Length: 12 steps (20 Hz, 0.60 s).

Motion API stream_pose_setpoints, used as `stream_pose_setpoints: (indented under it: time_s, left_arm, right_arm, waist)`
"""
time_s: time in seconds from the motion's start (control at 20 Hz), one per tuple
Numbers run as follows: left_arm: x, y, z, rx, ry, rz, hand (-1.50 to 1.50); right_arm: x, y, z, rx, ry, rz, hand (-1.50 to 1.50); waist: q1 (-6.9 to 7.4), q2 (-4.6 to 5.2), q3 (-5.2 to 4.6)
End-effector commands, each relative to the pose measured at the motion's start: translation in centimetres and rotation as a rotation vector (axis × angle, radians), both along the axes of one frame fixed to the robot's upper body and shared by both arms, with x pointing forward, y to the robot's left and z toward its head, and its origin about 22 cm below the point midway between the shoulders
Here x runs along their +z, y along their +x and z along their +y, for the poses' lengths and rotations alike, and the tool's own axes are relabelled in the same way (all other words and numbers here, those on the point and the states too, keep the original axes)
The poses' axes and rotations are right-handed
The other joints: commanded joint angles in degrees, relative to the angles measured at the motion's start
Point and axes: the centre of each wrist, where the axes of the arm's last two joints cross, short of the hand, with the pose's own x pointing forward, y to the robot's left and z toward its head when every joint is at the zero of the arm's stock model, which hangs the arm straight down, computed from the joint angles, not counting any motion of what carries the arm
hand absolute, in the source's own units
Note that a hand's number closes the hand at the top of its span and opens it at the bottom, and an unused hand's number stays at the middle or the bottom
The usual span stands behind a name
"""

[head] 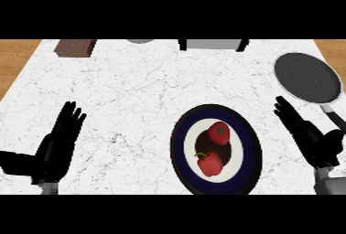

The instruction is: Pick the bell pepper from the plate and place it in the pan

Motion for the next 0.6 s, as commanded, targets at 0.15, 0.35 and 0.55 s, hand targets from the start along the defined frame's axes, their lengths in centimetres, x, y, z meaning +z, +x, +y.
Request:
stream_pose_setpoints:
  time_s: [0.15,0.35,0.55]
  left_arm:
    - [2.8,2.0,1.0,-0.012,0.127,-0.045,0.0]
    - [4.2,3.5,0.2,-0.025,0.147,-0.018,0.0]
    - [4.6,4.5,0.5,0.014,0.155,0.013,0.0]
  right_arm:
    - [7.0,4.6,9.8,0.557,0.354,-0.36,1.5]
    - [9.5,6.1,7.9,0.726,0.167,-0.536,1.5]
    - [8.4,4.8,2.2,0.764,0.125,-0.719,-1.5]
  waist:
    - [1.95,1.18,0.49]
    - [-0.47,1.56,0.28]
    - [-1.62,1.68,0.35]
